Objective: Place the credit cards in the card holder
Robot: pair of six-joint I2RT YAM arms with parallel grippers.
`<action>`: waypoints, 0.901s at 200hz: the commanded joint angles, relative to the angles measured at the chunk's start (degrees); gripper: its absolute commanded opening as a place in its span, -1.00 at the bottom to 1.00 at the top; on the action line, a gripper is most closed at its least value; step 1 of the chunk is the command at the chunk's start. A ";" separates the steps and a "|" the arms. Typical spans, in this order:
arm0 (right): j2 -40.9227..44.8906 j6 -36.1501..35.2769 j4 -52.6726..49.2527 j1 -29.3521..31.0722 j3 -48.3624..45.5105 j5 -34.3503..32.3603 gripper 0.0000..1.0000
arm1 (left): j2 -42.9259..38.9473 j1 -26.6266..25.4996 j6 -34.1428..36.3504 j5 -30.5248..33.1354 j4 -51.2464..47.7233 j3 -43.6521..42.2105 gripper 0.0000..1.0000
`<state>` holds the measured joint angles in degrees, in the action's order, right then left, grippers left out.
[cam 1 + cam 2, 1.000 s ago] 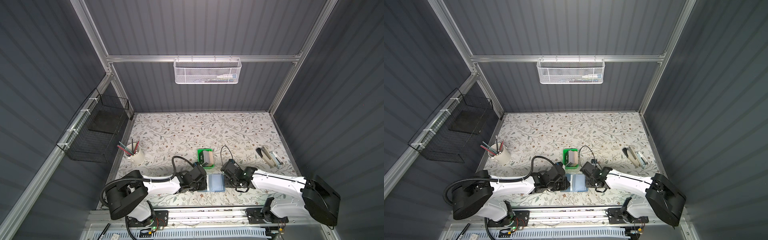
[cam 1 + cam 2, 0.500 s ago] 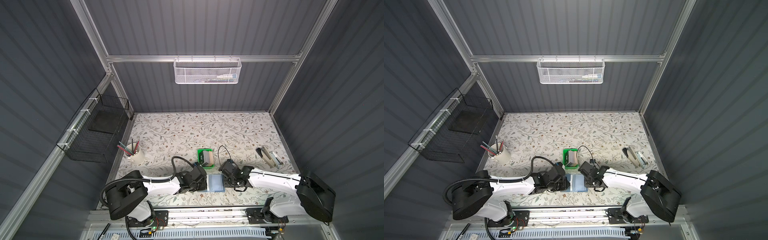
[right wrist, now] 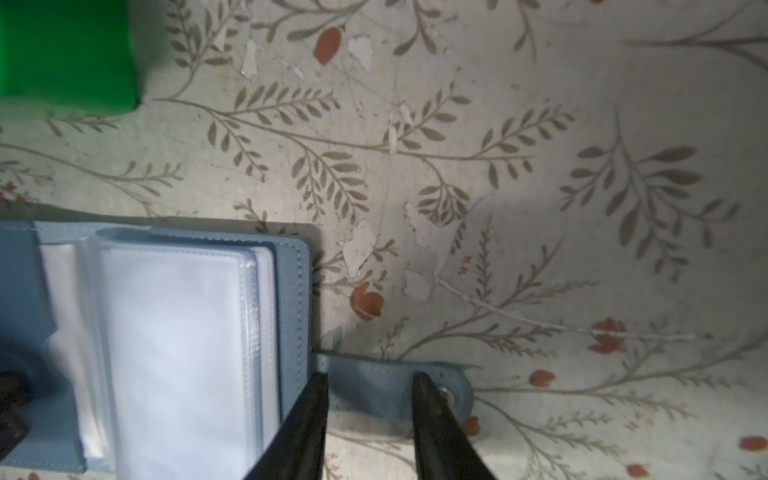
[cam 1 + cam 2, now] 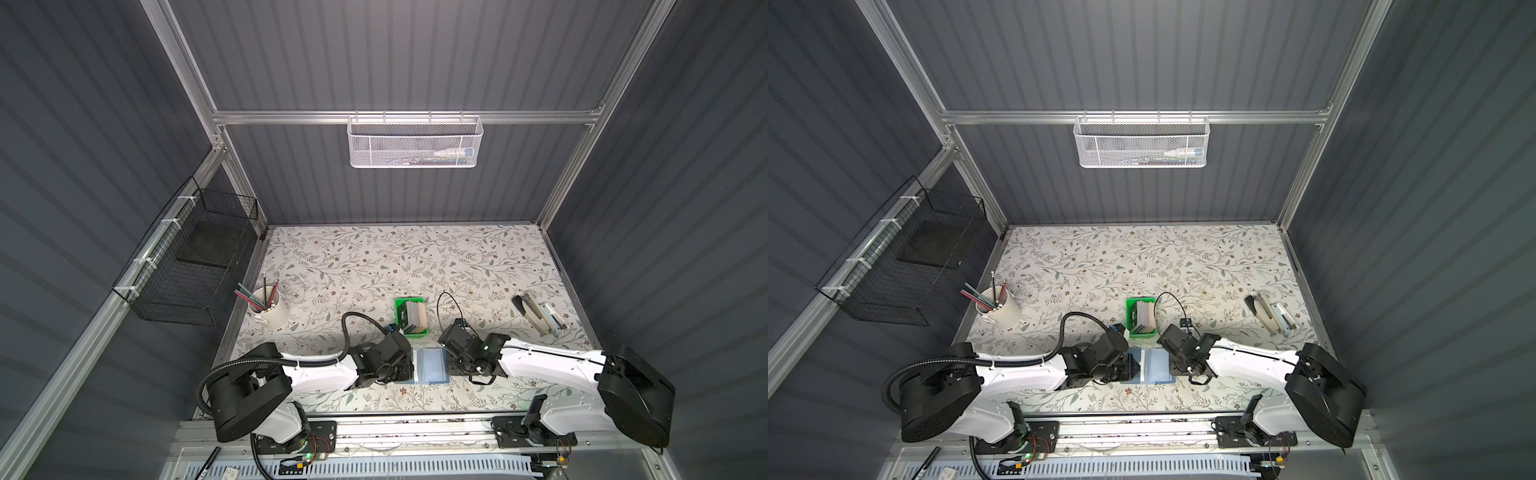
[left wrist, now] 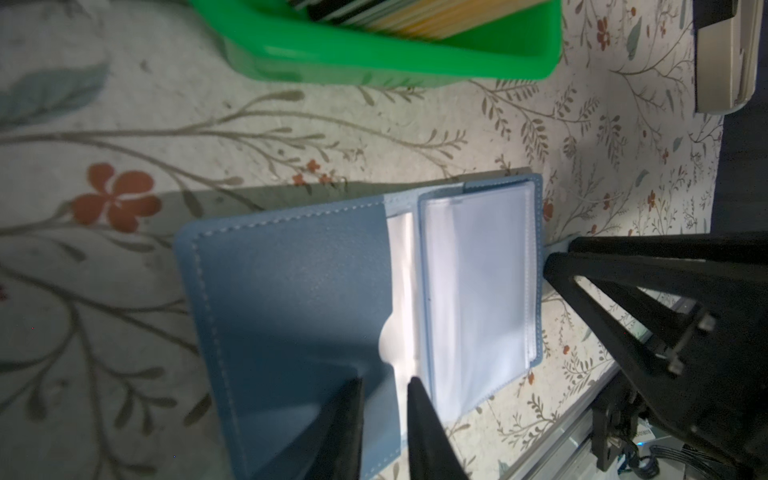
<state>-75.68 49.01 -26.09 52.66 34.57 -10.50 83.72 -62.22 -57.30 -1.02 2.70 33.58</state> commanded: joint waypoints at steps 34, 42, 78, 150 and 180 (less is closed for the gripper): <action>5.18 0.51 1.25 0.25 -1.80 -0.41 -0.29 | -0.73 0.25 2.00 -0.22 1.59 -0.16 -0.55; 5.23 0.43 1.47 0.25 -1.81 -0.53 -0.29 | -0.77 0.24 1.76 -0.31 1.89 -0.52 -0.55; 4.32 0.02 1.87 0.25 -1.43 -0.38 -0.29 | -1.04 0.43 1.97 -0.40 0.62 -0.34 -0.53; 5.80 0.59 1.50 0.27 -1.82 -0.65 -0.28 | -0.57 0.86 2.60 -1.04 0.93 0.82 -0.52; 8.16 1.96 2.93 0.31 -4.09 -0.18 -0.28 | -0.36 1.04 3.21 -1.42 0.27 2.10 -0.52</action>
<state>-69.17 49.58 -23.35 52.66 32.21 -10.50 83.72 -61.67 -55.68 -1.54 3.90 33.80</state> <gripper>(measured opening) 0.360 0.241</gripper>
